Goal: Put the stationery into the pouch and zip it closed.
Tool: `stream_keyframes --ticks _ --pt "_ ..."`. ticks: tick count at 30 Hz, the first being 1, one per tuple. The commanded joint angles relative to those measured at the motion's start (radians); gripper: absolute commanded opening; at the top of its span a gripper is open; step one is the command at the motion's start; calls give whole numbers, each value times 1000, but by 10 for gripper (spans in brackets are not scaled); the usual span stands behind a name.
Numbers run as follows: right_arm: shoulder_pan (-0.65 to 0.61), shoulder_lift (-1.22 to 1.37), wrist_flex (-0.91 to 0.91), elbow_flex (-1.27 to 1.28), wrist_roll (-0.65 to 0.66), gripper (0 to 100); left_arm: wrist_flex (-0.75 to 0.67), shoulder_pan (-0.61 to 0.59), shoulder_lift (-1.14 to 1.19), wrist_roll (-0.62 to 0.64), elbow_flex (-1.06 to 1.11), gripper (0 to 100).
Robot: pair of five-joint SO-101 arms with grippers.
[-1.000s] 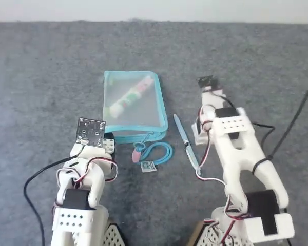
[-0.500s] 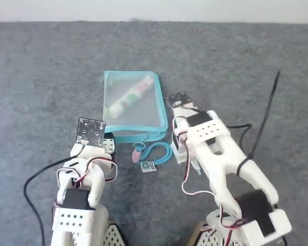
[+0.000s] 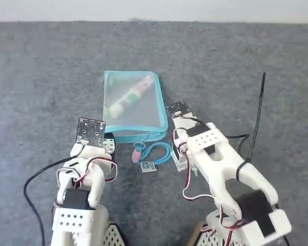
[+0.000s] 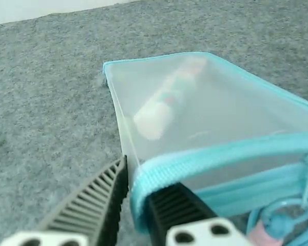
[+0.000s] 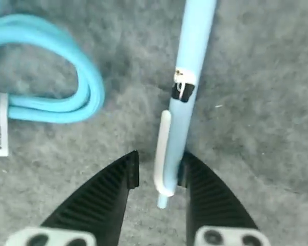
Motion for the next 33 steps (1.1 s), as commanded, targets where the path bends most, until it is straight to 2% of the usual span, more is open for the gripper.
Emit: stream_keyframes --ticks 1,10,14,19,24,30,33 --pt "41 -8 -24 0 -8 104 -38 3 8 -8 -13 13" --pt "216 -21 -25 21 -5 7 -38 0 8 -8 -13 13" --pt "303 -50 1 -12 86 8 -43 0 8 -8 -13 13" --pt "320 -179 202 -115 169 8 -74 6 8 -8 8 13" --pt "226 -386 461 -233 250 8 -74 8 8 -6 10 13" --pt "-13 -545 731 -397 293 8 -74 8 8 -6 10 13" --pt "-128 -562 776 -443 288 8 -74 8 8 -6 10 13"
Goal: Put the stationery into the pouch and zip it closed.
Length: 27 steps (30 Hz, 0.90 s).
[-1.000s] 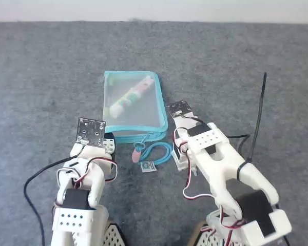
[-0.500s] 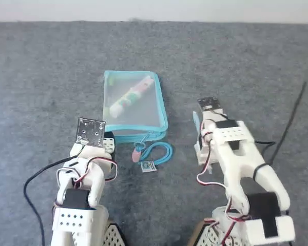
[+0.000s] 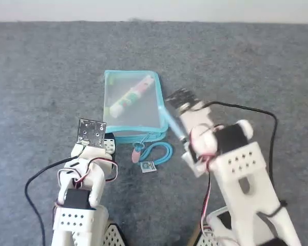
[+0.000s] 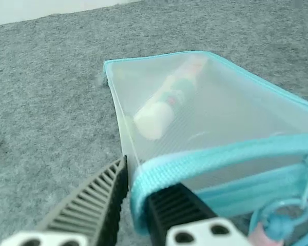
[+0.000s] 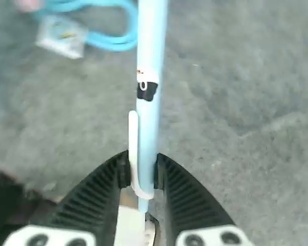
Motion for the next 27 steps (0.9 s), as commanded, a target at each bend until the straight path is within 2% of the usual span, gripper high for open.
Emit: stream_keyframes --ticks 1,7,15,27 --pt "-127 -54 53 -81 12 8 -35 8 8 -6 -21 13" --pt "-220 -47 54 -40 20 8 -35 8 8 -6 -21 13" --pt "-223 -47 53 52 66 8 -35 8 8 -6 -22 13" --pt "-217 7 41 51 64 8 -35 6 8 -6 -25 13"
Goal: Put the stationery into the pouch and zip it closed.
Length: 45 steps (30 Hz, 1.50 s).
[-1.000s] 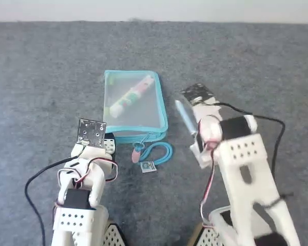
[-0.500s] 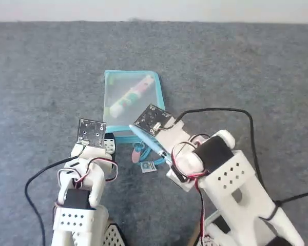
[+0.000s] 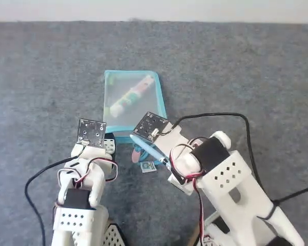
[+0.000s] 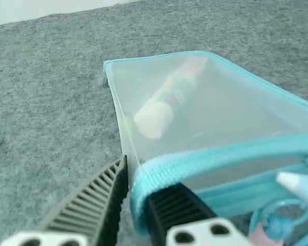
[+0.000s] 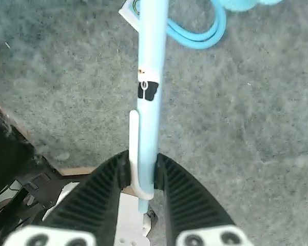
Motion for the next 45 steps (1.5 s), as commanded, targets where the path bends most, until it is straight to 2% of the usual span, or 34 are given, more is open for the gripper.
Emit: stream_keyframes --ticks 1,6,11,16,30,33,40,45 --pt "-1 51 24 -12 9 8 -35 6 8 -6 -25 13" --pt "-1 196 24 -107 5 8 -35 6 8 -6 -25 13" --pt "1 317 25 -285 -72 8 -35 6 8 -6 -24 13" --pt "1 455 24 -436 -87 9 -35 6 8 -6 -24 13" --pt "-7 885 31 -1007 -216 13 -35 6 8 -6 -25 13" --pt "-30 906 35 -1023 -212 28 -35 6 8 -6 -25 13" --pt "-188 905 36 -1022 -209 182 -35 8 8 -8 -27 13" --pt "-153 866 36 -1022 -175 191 -35 6 8 -8 -27 13"
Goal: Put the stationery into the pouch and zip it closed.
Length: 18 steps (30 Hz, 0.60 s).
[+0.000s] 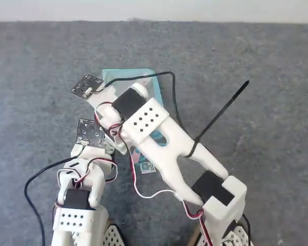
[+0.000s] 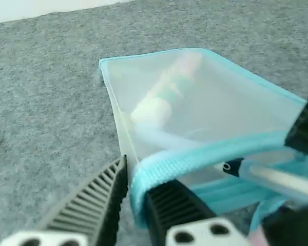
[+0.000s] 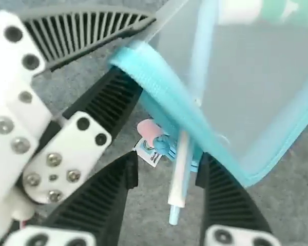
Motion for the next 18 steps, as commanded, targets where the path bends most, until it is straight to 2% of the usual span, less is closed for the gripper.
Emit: stream_keyframes --ticks 1,6,10,18 --pt "47 -79 33 -57 23 191 -35 6 8 -8 -27 13" --pt "180 -259 33 -52 25 190 -35 6 8 -8 -28 13" --pt "282 -343 22 91 40 190 -35 8 8 -8 -28 13" --pt "246 -433 24 402 109 175 -35 8 8 -8 -35 13"
